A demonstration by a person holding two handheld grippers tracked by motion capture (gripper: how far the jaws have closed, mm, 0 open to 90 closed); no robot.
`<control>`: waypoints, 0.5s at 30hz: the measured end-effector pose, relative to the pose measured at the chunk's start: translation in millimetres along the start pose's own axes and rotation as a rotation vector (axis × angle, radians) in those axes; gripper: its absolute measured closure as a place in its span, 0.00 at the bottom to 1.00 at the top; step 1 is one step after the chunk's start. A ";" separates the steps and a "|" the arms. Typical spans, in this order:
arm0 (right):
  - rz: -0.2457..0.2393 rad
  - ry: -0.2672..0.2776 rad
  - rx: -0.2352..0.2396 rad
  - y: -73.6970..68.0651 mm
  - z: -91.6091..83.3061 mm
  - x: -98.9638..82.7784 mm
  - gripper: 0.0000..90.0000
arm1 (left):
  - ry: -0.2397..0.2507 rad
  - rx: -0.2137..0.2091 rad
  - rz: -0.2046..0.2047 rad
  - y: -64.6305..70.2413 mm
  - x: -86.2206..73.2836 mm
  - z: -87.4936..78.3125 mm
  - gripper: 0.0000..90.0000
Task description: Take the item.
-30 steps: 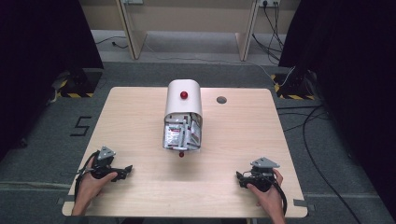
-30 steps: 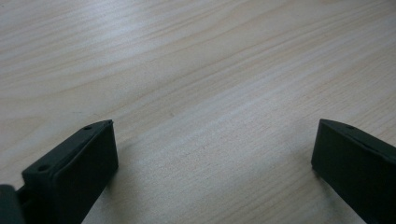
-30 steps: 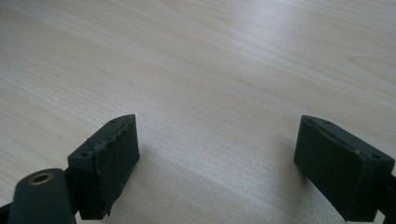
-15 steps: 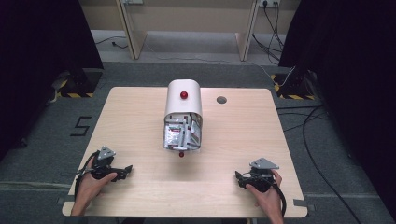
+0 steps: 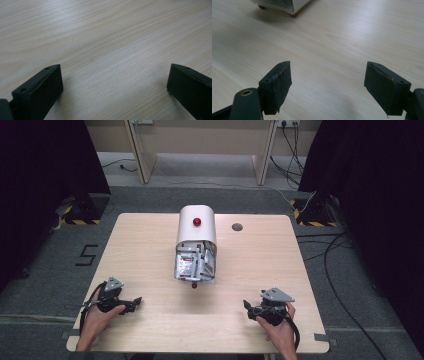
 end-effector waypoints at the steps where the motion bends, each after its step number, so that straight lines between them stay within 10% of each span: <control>1: -0.008 0.019 0.008 -3.1 -2.2 5.6 0.26 | 0.000 0.000 0.000 0.0 0.0 0.0 0.00; 15: -0.057 0.093 0.032 -15.8 -7.8 42.5 0.28 | 0.000 0.000 0.000 0.0 0.0 0.0 0.00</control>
Point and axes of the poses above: each handheld gripper's, and its own axes: z roughly forward along the jaws, x roughly out of its top, y roughly to its right, the point moved 2 cm from there along z, roughly forward along the jaws, and after that the axes turned 6 degrees about y, right-handed, at the moved point
